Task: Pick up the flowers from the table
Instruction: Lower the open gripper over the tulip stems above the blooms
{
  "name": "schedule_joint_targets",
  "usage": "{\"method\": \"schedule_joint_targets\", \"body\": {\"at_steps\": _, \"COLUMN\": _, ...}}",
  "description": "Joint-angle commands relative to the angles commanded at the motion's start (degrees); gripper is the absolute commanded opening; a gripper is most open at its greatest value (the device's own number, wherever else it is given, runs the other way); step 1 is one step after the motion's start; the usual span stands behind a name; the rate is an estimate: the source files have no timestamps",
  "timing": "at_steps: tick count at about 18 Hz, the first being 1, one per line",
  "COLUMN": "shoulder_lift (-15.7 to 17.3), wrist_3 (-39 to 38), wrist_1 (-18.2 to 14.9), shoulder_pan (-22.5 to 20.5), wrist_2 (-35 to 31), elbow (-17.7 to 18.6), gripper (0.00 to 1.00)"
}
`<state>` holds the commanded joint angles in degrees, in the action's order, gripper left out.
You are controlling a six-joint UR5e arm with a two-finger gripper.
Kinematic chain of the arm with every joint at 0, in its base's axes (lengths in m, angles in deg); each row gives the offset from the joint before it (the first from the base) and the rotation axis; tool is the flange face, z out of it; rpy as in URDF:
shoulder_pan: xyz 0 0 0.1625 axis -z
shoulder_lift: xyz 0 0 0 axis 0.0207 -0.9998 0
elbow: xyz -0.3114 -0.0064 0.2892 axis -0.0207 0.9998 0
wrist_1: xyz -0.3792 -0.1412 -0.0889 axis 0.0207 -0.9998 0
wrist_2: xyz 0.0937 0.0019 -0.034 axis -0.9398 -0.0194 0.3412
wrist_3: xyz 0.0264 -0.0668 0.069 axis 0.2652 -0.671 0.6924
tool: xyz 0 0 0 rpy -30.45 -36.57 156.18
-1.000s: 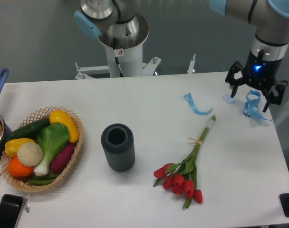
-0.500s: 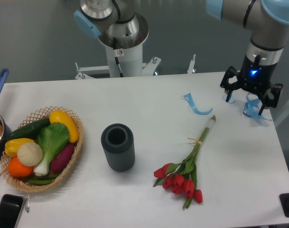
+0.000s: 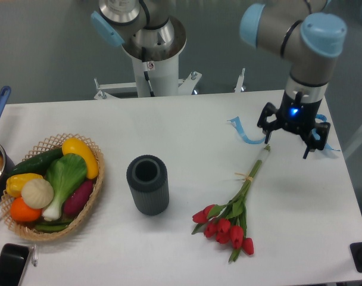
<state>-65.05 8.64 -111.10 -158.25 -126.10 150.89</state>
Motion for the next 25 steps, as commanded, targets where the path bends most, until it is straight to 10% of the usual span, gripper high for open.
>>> {"method": "schedule_joint_targets", "body": {"at_steps": 12, "shoulder_lift": -9.7, "wrist_3": -6.5, "wrist_1": 2.6, "shoulder_pan": 5.1, "wrist_2": 0.1, "elbow": -3.6, "gripper": 1.00}}
{"method": "schedule_joint_targets", "body": {"at_steps": 25, "shoulder_lift": -12.0, "wrist_3": -9.0, "wrist_1": 5.2, "shoulder_pan": 6.0, "wrist_2": 1.4, "elbow": -2.6, "gripper": 1.00}}
